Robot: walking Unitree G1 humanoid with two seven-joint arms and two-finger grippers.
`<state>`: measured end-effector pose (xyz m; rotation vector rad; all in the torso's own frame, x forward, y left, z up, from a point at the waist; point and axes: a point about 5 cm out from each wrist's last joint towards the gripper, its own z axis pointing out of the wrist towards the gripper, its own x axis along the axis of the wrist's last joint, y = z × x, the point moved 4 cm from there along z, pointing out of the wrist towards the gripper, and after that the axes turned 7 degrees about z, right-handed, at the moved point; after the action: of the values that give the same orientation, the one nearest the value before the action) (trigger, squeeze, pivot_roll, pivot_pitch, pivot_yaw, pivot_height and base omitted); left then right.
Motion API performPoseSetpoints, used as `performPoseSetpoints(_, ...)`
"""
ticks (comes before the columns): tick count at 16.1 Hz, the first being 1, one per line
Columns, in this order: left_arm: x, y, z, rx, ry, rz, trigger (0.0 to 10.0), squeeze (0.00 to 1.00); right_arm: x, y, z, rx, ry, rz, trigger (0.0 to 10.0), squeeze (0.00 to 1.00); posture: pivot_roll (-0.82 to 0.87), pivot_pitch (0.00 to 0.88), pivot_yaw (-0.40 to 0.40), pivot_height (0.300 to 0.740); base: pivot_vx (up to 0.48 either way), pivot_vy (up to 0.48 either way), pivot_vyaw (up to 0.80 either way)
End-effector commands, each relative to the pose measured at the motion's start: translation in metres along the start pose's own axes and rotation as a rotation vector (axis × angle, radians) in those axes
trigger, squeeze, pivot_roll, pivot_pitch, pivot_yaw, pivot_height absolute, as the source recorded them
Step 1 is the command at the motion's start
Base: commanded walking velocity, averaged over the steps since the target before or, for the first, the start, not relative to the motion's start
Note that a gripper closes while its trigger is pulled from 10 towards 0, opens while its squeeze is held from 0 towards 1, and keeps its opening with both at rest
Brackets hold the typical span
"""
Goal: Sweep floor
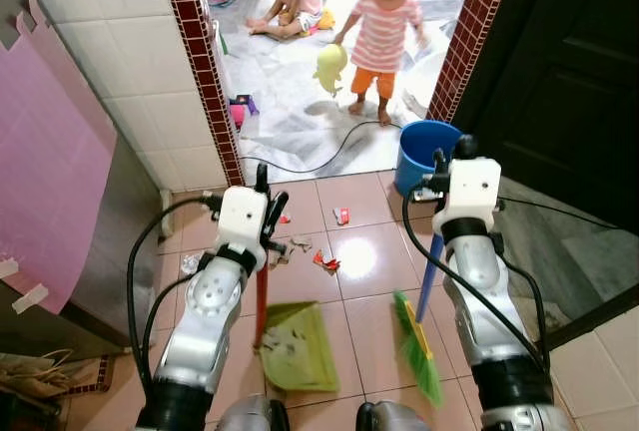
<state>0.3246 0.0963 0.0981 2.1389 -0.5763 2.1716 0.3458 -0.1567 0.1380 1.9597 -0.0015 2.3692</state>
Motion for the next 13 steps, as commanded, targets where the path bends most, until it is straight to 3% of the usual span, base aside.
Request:
performPoseSetpoints(1, 0.019, -0.005, 0.007, 0.02, 0.071, 0.029, 10.0, 0.0, 0.02, -0.002, 0.01, 0.022, 0.089, -0.01, 10.0, 0.0, -0.02, 0.0, 0.063, 0.74, 0.0, 0.0, 0.0)
performPoseSetpoints(3, 0.024, -0.004, 0.009, 0.016, 0.08, 0.036, 10.0, 0.0, 0.023, -0.002, 0.014, 0.026, 0.098, -0.004, 10.0, 0.0, -0.01, 0.0, 0.058, 0.74, 0.0, 0.0, 0.0)
performPoseSetpoints(7, 0.011, -0.003, -0.002, 0.055, 0.03, -0.012, 10.0, 0.0, 0.015, -0.011, 0.013, 0.05, 0.063, 0.063, 10.0, 0.0, 0.0, 0.0, 0.038, 0.74, 0.0, 0.0, 0.0)
performPoseSetpoints(8, 0.01, -0.001, -0.002, 0.047, 0.031, -0.017, 10.0, 0.0, 0.014, -0.02, 0.011, 0.083, 0.062, 0.077, 10.0, 0.0, 0.01, 0.0, 0.031, 0.74, 0.0, 0.0, 0.0)
performPoseSetpoints(13, 0.015, -0.003, 0.005, 0.066, 0.039, -0.046, 10.0, 0.0, 0.017, -0.025, 0.015, 0.1, 0.075, 0.078, 10.0, 0.0, -0.01, 0.0, 0.032, 0.74, 0.0, 0.0, -0.16)
